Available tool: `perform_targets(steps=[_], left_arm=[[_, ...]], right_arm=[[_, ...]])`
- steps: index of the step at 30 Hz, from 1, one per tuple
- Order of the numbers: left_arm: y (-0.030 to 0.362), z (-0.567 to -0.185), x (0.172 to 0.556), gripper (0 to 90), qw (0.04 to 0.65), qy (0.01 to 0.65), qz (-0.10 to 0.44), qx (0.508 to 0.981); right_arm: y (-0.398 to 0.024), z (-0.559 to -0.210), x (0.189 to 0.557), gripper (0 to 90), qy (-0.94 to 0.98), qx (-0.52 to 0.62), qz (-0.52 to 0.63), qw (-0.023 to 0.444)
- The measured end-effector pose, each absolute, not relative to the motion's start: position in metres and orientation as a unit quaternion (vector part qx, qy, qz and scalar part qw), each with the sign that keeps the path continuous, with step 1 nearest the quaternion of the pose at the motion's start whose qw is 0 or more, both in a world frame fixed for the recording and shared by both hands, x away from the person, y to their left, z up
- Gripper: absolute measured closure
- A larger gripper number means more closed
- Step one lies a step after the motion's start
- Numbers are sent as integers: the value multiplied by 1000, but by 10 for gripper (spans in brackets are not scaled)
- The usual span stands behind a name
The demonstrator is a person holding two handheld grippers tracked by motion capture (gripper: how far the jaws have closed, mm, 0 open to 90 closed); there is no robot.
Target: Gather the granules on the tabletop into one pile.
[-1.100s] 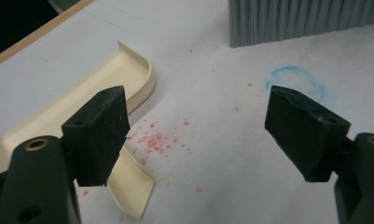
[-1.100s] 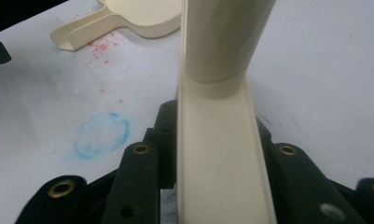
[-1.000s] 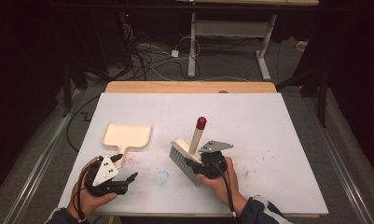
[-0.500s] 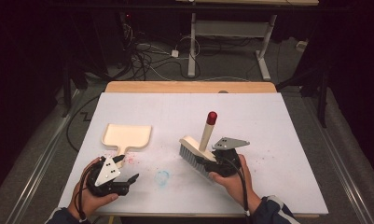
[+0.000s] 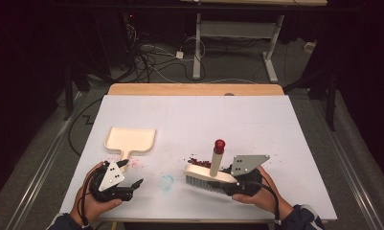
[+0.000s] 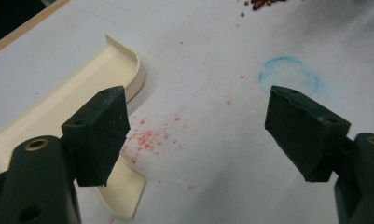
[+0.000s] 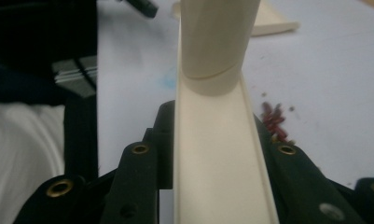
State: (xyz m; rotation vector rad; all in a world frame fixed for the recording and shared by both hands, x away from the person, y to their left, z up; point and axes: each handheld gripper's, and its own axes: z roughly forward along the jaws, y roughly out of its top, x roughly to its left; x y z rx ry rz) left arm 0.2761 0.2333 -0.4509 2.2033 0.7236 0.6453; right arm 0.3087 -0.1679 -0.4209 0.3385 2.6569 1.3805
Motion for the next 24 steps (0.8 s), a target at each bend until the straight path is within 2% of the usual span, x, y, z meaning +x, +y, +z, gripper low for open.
perform_targets(steps=[3, 12, 16, 24], left_arm=[[233, -451, 277, 213, 358, 281, 250, 855], [231, -453, 278, 213, 356, 276, 245, 859], [229, -453, 279, 213, 354, 273, 244, 860], [228, -455, 281, 213, 352, 272, 241, 863]], right_arm=[[-176, -434, 307, 675, 897, 71, 434, 49], [-183, -442, 329, 676, 897, 39, 435, 60], [-173, -443, 351, 675, 898, 20, 435, 55], [-158, -445, 369, 672, 898, 14, 437, 49]])
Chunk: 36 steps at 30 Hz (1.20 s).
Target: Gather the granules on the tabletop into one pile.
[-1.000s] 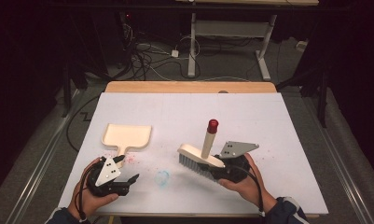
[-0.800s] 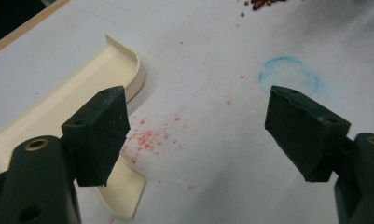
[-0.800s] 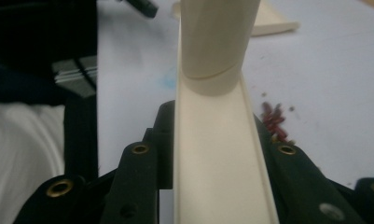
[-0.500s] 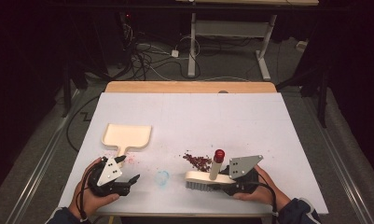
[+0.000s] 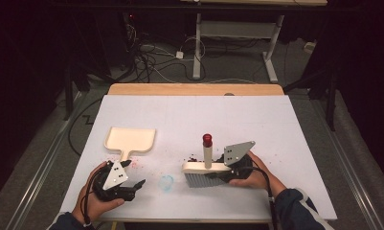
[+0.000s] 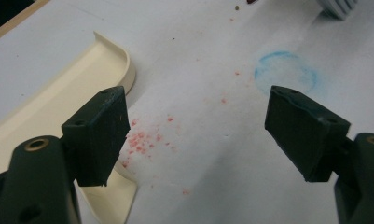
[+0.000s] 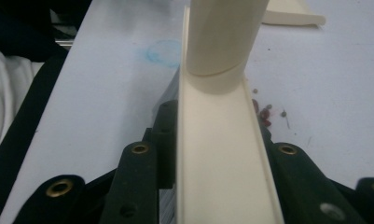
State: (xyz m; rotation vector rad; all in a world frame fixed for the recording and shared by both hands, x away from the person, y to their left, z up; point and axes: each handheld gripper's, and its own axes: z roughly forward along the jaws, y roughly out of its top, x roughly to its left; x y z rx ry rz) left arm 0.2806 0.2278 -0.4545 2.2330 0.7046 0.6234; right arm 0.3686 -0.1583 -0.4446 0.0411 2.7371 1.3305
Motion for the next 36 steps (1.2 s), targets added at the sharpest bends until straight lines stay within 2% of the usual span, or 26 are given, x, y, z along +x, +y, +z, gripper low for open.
perform_targets(steps=[12, 18, 19, 23, 24, 33, 36], left_arm=[[227, -455, 280, 213, 352, 269, 237, 865], [227, -454, 280, 213, 354, 268, 239, 864], [227, -454, 280, 213, 354, 268, 239, 864], [227, -454, 280, 213, 354, 268, 239, 864], [227, -455, 280, 213, 353, 268, 238, 864], [227, -454, 280, 213, 352, 268, 238, 864], [227, -454, 280, 213, 353, 267, 238, 865]], right_arm=[[-161, -433, 370, 675, 882, 36, 466, 61], [-173, -416, 364, 675, 860, 95, 490, 104], [-178, -412, 363, 675, 856, 123, 486, 129], [-185, -412, 364, 676, 851, 150, 477, 160], [-192, -415, 367, 675, 847, 174, 468, 182], [-199, -438, 373, 675, 830, 271, 414, 258], [-191, -447, 370, 676, 832, 274, 405, 260]])
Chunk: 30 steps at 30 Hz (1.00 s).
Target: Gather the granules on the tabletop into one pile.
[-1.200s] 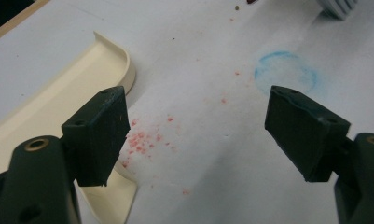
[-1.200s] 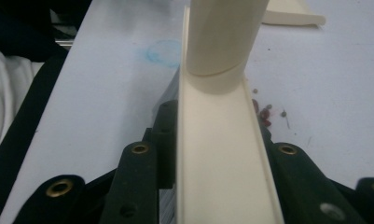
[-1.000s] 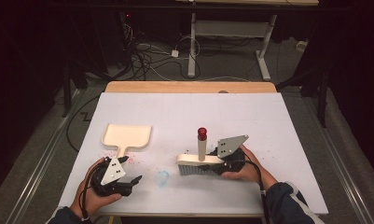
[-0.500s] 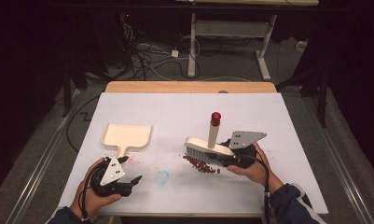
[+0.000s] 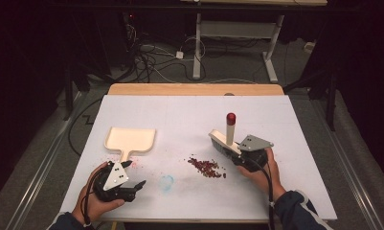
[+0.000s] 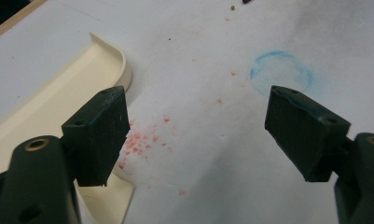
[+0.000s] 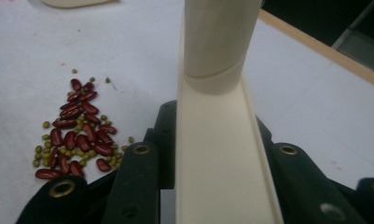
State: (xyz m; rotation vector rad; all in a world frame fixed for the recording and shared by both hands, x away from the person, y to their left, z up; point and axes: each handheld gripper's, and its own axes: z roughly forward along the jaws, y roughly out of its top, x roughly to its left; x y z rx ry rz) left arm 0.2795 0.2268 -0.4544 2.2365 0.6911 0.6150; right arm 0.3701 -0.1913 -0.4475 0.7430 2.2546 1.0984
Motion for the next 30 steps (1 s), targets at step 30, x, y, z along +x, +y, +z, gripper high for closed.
perform_targets(steps=[30], left_arm=[[226, -455, 283, 213, 351, 266, 237, 866]], right_arm=[[-136, -428, 402, 676, 848, 156, 468, 192]])
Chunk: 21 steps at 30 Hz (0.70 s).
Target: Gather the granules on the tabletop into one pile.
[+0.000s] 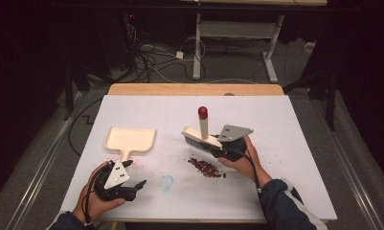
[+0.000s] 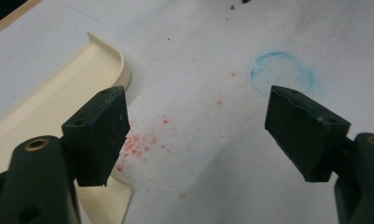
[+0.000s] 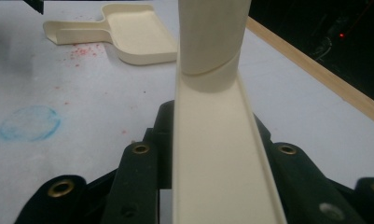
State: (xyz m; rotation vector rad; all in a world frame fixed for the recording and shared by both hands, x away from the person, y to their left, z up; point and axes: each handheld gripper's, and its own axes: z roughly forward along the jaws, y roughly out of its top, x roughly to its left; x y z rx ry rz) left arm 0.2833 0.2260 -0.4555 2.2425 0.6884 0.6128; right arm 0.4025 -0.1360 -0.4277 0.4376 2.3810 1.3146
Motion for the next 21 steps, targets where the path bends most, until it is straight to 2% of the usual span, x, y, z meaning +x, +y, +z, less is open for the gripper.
perform_targets(steps=[7, 13, 21], left_arm=[[227, -456, 284, 213, 350, 265, 234, 867], [226, -456, 284, 213, 349, 265, 234, 868], [223, -455, 285, 213, 346, 260, 236, 870]], right_arm=[[-113, -441, 411, 676, 874, 117, 441, 167], [-126, -445, 394, 676, 886, 81, 435, 138], [-148, -439, 386, 677, 882, 93, 433, 162]])
